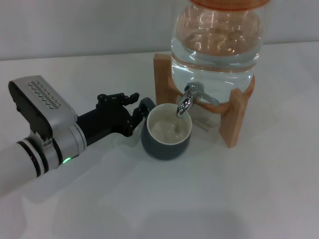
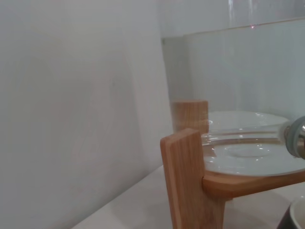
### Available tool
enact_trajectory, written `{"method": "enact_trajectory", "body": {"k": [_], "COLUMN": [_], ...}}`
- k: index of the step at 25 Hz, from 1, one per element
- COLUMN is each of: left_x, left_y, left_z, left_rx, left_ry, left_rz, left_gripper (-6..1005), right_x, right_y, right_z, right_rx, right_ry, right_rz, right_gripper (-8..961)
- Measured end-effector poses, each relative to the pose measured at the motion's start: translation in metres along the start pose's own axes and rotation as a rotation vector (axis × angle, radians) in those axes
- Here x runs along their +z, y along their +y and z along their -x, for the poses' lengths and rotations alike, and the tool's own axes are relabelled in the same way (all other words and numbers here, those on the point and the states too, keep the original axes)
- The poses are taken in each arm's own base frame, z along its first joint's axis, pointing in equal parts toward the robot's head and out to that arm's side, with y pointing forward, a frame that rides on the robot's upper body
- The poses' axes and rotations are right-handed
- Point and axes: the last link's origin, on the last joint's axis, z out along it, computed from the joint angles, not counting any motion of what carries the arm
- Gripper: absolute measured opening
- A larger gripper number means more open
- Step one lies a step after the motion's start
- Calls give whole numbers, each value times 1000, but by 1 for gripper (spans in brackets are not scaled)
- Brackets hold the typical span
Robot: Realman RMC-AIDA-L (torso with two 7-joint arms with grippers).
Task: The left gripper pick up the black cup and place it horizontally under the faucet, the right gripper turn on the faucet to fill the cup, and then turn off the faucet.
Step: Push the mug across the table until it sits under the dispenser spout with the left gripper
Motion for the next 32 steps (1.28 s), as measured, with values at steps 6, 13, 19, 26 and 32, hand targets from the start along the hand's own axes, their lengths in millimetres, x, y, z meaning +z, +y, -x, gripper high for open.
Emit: {"method": "enact_trajectory", "body": {"k": [6, 13, 19, 26, 32], "left_x": [0, 0, 1, 1, 0], "left_y": [0, 0, -2, -1, 0], "left_z": [0, 0, 1, 4, 8], "left_rx": [-2, -1, -1, -6, -11], "left_ry": [0, 1, -13, -23, -41], "left_rz": [-2, -2, -12, -16, -17], "left_gripper": [275, 275, 275, 275, 275], "right_x": [0, 0, 1, 5, 8], "right_y": [0, -1, -1, 0, 0], "right_z": [0, 0, 1, 1, 2], "right_rx": [0, -1, -1, -5, -13], "right_ry": [-2, -2, -3, -2, -2], "right_rz": [-1, -9, -8, -9, -8], "right_gripper": [840, 840, 840, 840, 840]}}
